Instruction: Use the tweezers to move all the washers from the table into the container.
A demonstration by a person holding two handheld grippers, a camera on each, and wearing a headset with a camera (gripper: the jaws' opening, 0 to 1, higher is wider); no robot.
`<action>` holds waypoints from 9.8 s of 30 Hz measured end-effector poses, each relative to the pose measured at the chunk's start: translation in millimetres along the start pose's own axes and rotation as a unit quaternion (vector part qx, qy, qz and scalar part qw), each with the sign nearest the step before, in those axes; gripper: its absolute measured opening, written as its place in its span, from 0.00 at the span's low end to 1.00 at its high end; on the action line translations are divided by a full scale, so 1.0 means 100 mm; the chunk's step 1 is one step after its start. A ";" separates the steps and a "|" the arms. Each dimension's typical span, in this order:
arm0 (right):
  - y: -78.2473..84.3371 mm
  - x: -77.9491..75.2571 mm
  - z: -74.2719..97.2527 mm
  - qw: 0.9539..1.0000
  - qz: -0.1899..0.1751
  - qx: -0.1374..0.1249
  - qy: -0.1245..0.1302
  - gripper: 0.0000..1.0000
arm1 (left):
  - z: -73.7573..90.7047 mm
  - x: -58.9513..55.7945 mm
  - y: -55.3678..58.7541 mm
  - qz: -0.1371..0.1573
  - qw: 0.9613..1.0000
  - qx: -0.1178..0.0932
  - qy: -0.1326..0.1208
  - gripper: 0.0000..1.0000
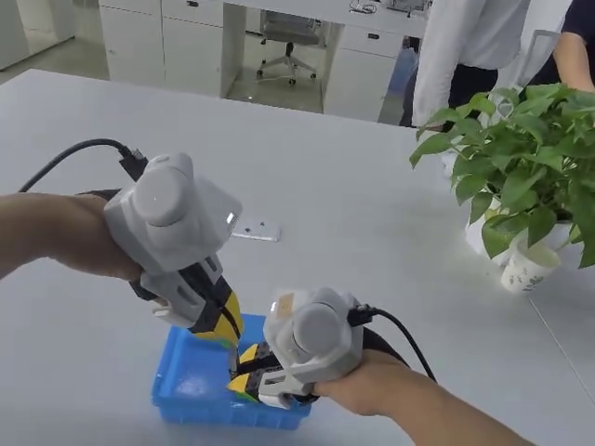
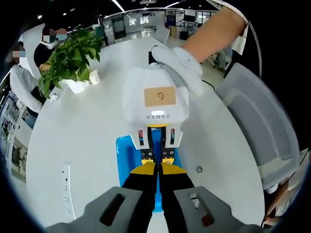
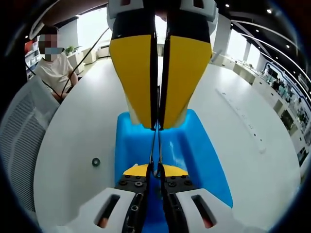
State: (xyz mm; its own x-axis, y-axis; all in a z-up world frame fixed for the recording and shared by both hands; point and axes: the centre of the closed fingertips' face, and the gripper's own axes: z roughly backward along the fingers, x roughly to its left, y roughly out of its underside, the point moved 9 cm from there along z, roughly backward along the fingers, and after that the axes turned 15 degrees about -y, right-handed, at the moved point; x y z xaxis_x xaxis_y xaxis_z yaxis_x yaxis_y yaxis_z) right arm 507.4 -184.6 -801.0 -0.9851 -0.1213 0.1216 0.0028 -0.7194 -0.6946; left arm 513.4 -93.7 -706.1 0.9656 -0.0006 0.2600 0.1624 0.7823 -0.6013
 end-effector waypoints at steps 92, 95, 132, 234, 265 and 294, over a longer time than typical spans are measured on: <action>-0.33 0.61 0.14 0.999 0.040 -0.006 0.007 0.11 | 0.49 -0.48 -0.30 0.024 1.000 0.011 -0.014 0.04; -0.32 0.65 0.12 0.999 0.038 -0.006 0.003 0.11 | 0.48 -0.53 -0.29 0.024 1.000 0.013 -0.012 0.04; -0.14 0.87 -0.27 0.999 0.027 -0.002 -0.037 0.12 | 0.32 -0.89 -0.01 0.045 0.999 0.017 -0.004 0.04; -0.26 0.96 -0.04 0.999 0.030 -0.021 -0.026 0.09 | 0.47 -0.86 -0.25 0.038 0.999 0.007 0.004 0.04; -0.55 0.62 0.36 0.998 0.057 -0.021 -0.004 0.09 | 0.71 -0.41 -0.47 0.008 1.000 0.007 -0.013 0.04; -0.41 0.16 0.17 0.998 0.050 -0.019 -0.021 0.09 | 0.45 -0.09 -0.19 0.018 1.000 0.017 -0.018 0.04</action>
State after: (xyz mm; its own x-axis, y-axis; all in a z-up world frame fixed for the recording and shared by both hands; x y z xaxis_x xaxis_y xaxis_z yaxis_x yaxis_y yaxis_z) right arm 494.9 -168.5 -758.2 -0.9723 -0.2198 0.0792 0.0935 -0.6766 -0.7304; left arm 492.2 -80.4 -662.6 0.9625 0.0505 0.2664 0.1197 0.8025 -0.5845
